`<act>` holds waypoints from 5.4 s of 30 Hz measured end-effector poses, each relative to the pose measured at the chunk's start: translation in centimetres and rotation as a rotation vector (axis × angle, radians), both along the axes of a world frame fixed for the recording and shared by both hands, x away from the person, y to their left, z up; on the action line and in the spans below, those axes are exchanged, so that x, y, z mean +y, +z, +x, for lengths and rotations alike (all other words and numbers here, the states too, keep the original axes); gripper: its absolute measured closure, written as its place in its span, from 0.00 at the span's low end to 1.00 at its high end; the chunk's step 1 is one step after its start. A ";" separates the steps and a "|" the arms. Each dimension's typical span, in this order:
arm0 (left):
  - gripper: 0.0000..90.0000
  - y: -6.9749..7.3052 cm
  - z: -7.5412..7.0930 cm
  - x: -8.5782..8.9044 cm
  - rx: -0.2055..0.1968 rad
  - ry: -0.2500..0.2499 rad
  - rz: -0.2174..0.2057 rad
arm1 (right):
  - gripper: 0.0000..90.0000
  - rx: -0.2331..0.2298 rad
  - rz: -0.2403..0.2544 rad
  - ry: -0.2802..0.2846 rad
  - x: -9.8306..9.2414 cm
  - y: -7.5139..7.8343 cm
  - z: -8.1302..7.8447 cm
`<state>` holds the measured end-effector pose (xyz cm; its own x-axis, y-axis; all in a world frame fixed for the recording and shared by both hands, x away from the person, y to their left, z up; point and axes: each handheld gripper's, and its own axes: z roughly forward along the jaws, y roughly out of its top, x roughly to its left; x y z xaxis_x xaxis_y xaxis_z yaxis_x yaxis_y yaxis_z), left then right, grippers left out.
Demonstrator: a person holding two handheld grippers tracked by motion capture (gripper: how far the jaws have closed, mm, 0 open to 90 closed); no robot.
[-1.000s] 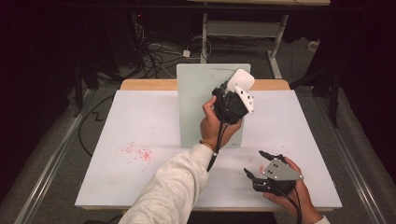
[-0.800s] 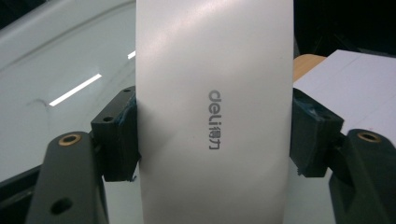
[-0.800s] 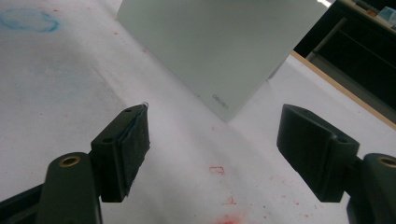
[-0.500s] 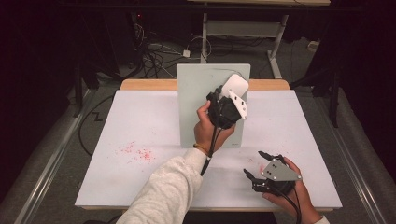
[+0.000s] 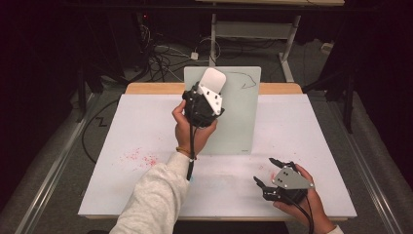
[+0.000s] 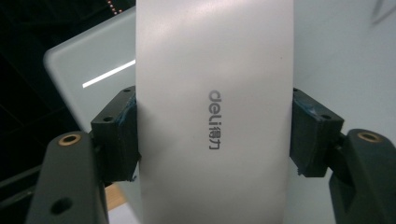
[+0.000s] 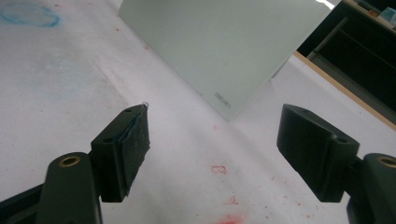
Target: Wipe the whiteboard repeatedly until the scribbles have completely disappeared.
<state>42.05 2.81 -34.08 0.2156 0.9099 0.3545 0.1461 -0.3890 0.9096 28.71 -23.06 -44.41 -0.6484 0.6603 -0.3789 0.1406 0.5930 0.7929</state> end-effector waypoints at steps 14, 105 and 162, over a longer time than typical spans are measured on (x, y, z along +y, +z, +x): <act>0.32 0.4 0.3 -3.0 -0.025 0.029 0.007 | 0.29 0.003 -0.010 0.012 0.1 -0.2 0.0; 0.32 0.4 0.3 -10.7 -0.003 -0.141 0.182 | 0.29 0.025 -0.019 0.030 -0.1 -0.7 0.0; 0.32 -1.2 -0.5 -9.9 0.044 -0.183 0.285 | 0.29 0.038 -0.044 0.057 0.3 -1.0 -0.1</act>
<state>41.51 -7.08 -35.24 0.3872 0.7204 0.5755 0.0868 -0.6498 0.7551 28.57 -22.81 -45.43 -0.6993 0.6049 -0.3810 0.1349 0.6351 0.7606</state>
